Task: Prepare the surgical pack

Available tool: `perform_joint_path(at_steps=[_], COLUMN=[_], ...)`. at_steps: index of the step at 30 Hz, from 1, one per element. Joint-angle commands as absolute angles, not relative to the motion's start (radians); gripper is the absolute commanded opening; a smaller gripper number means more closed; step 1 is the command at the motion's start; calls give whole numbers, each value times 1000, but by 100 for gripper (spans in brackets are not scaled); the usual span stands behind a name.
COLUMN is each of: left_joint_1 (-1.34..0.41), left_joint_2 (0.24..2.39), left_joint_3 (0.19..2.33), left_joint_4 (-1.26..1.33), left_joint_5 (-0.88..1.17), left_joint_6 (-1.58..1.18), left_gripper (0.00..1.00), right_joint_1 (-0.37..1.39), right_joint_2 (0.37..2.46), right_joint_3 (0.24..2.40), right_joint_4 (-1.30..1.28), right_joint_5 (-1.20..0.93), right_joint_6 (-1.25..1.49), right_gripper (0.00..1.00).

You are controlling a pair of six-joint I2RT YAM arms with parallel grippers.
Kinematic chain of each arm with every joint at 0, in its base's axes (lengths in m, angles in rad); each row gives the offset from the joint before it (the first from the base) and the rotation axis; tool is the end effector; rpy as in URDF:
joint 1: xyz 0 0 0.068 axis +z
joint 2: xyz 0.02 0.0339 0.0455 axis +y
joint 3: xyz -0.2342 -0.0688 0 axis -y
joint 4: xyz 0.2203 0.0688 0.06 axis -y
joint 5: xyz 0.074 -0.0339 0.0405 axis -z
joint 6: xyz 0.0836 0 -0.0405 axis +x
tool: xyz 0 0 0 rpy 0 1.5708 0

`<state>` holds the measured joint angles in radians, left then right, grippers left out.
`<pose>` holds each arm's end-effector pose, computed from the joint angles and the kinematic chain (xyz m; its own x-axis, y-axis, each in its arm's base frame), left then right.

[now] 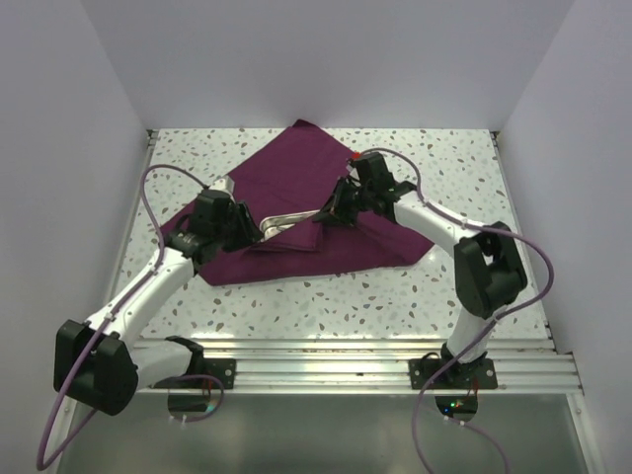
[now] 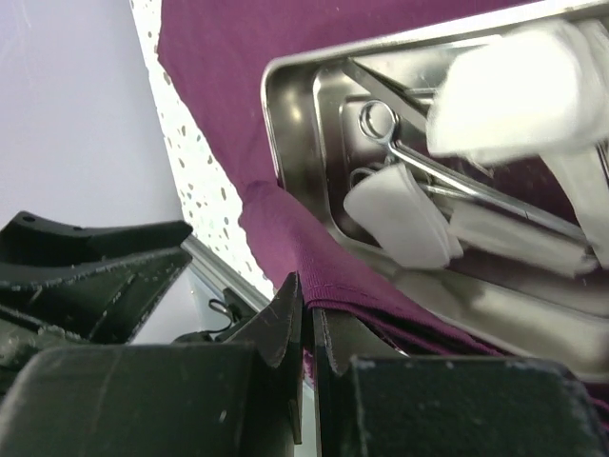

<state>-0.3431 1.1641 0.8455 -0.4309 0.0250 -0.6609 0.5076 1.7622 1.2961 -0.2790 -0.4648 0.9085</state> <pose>0.2542 -0.0930 0.2092 -0.7235 -0.3932 -0.5674 -0.1147 0.8790 -0.4628 0.3293 0.2260 0.1972 -0.9341 0.2871 -0.2123 0.0230 0.6418 0.7665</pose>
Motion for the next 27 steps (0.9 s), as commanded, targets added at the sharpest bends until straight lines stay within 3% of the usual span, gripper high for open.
perform_joint_path(at_steps=[1,11,27], left_joint_1=[-345,-345,-345], left_joint_2=[1170,1192,1216], left_joint_3=[862,859,847], left_joint_4=[-397,-388,-373], left_joint_5=[3,3,12], left_joint_6=[-647,-647,-649], left_gripper=[49,49,49], right_joint_1=[505,486,431], right_joint_2=[1825,1982,2192], right_joint_3=[1405,1633,1812], right_joint_4=[-305,-400,-405], right_joint_5=[-543,-578,-609], right_joint_6=[859,796,796], right_gripper=[0,0,0])
